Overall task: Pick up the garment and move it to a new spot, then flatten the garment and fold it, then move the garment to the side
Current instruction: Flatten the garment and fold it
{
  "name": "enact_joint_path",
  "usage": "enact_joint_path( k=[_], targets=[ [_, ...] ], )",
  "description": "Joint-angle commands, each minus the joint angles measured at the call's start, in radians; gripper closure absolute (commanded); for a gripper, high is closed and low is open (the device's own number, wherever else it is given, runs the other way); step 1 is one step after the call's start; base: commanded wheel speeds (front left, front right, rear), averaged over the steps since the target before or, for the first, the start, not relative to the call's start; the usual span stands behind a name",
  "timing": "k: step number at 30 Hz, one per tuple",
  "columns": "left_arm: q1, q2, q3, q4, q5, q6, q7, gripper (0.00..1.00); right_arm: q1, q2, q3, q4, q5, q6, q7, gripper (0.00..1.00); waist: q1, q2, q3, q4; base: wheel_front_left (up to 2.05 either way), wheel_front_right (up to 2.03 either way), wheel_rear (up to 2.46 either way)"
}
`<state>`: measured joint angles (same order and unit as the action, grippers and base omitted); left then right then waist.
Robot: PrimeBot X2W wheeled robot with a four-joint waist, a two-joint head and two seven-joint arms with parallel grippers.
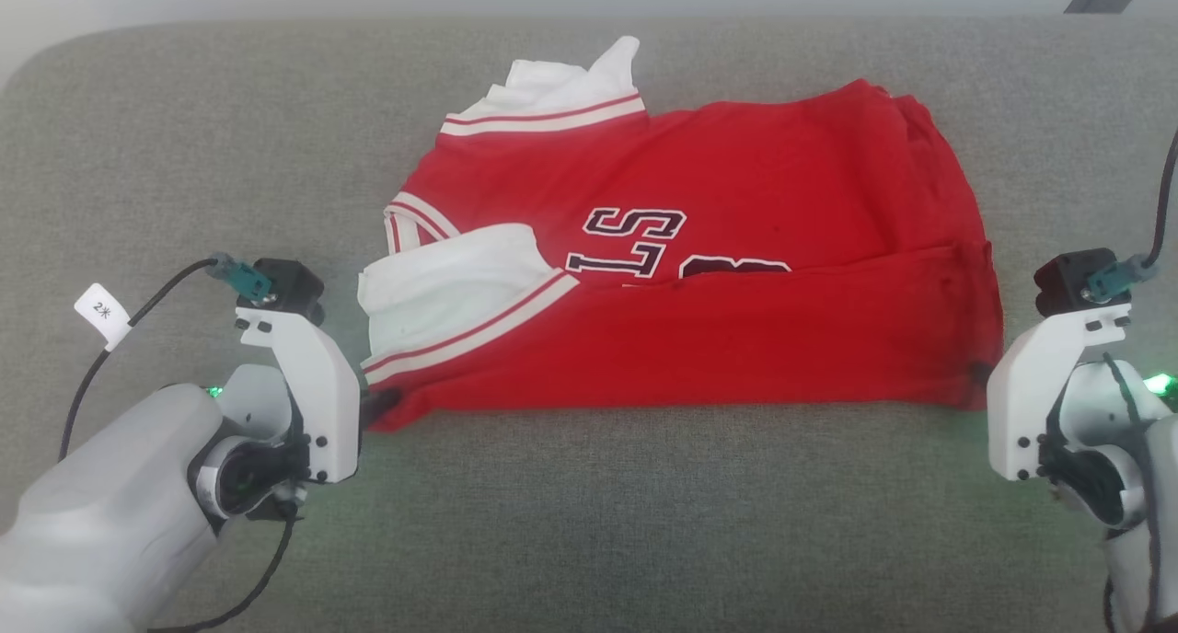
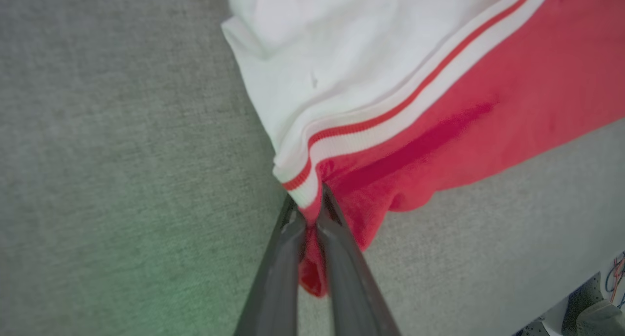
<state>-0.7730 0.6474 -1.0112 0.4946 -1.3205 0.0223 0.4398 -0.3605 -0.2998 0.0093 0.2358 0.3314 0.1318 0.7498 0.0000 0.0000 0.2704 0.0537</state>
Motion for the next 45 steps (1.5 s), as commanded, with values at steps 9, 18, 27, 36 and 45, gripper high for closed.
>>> enact_joint_path(
  k=[9,18,27,36,45],
  targets=[
    [0.04,0.085,-0.018,-0.1,0.003,0.067,0.054,1.0,0.049,-0.111,0.061,-0.093,0.084,-0.002,0.097,1.0,0.0,0.0,-0.042,0.007,0.0,0.0,0.0],
    [0.131,0.191,-0.022,-0.31,-0.013,0.188,0.066,1.0,0.168,-0.184,0.027,-0.227,0.141,-0.002,0.202,1.0,0.0,0.0,-0.062,0.003,0.0,0.0,0.0],
    [0.244,0.234,-0.039,-0.444,-0.04,0.271,0.045,1.0,0.289,-0.142,-0.016,-0.283,0.157,-0.002,0.253,1.0,0.0,0.0,-0.062,-0.007,0.0,0.0,0.0],
    [0.236,0.234,-0.032,-0.445,-0.02,0.281,0.027,0.0,0.276,-0.113,0.008,-0.255,0.161,-0.002,0.189,0.0,0.0,0.0,-0.078,-0.02,0.0,0.0,0.0],
    [0.15,0.332,0.02,-0.547,0.006,0.316,0.048,0.0,0.244,-0.115,0.003,-0.324,0.146,-0.002,0.09,0.0,0.0,0.0,-0.085,-0.063,0.0,0.0,0.0]
  ],
)
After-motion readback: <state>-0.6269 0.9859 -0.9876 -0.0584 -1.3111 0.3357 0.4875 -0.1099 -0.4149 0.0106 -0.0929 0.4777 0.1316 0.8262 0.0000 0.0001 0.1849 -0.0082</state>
